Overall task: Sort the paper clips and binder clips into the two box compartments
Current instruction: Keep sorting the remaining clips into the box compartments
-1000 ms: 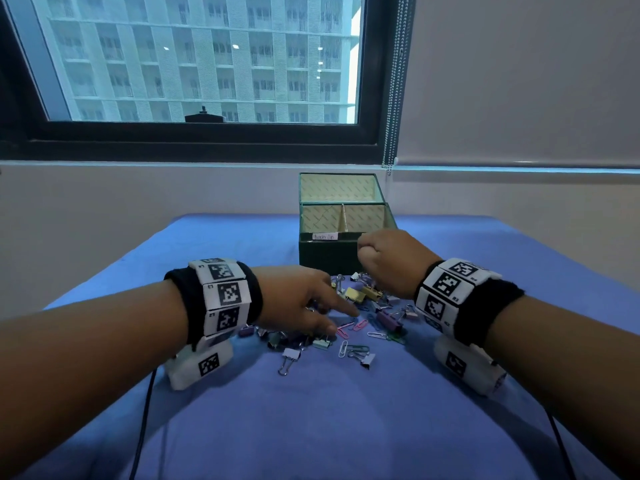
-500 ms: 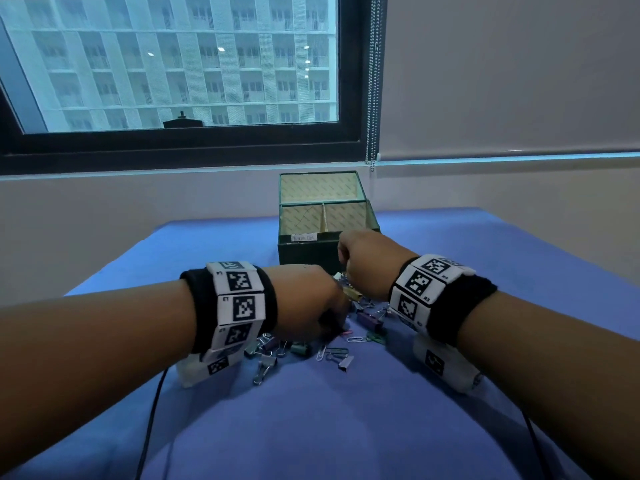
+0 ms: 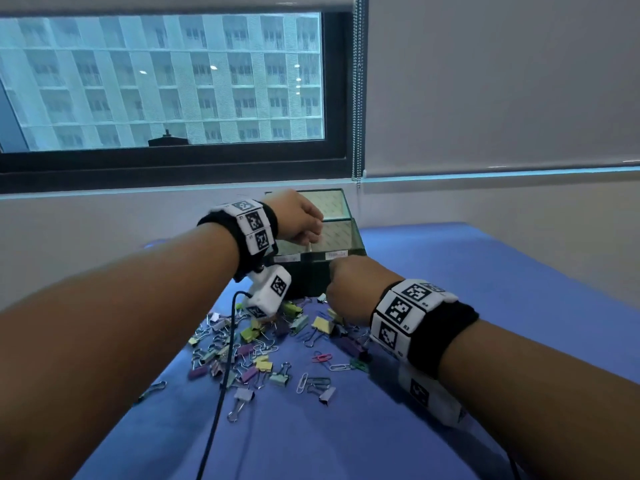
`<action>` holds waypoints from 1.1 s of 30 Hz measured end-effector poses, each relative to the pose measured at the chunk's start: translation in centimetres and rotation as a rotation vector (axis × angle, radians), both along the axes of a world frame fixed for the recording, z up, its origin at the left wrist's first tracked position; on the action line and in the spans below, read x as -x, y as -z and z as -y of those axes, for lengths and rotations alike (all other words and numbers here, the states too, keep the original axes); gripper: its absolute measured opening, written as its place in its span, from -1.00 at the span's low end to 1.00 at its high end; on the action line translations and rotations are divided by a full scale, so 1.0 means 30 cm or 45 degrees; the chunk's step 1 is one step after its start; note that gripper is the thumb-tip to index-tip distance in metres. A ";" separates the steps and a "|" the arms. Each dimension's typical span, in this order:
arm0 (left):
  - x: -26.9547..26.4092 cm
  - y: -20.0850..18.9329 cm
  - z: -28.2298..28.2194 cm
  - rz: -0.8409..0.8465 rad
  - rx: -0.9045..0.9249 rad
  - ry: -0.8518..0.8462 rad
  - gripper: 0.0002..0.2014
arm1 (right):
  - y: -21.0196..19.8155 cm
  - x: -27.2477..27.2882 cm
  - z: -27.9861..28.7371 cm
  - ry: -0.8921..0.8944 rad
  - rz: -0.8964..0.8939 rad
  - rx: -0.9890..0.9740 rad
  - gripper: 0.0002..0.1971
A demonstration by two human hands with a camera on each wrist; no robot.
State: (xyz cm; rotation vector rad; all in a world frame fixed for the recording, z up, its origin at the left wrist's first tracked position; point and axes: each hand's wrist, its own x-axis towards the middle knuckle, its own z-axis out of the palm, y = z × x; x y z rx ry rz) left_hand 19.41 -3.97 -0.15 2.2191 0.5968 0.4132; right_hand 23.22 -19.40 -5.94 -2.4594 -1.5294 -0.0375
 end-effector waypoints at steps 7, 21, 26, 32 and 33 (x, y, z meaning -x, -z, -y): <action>0.227 -0.001 -0.005 -0.158 -0.582 -0.071 -0.84 | 0.007 -0.004 -0.018 -0.024 -0.105 -0.078 -0.79; 0.566 0.187 0.012 -0.762 -0.927 -0.082 -0.80 | -0.126 0.003 -0.204 -0.027 0.569 -0.040 -0.66; 0.529 0.214 0.023 -0.780 -0.913 0.061 -0.76 | -0.036 0.198 -0.146 -0.518 0.263 0.329 -0.72; 0.531 0.226 0.016 -0.732 -0.855 0.117 -0.74 | 0.005 0.203 -0.114 -0.495 0.327 0.497 -0.71; 0.531 0.226 0.015 -0.718 -0.839 0.111 -0.76 | 0.003 0.199 -0.112 -0.482 0.346 0.512 -0.73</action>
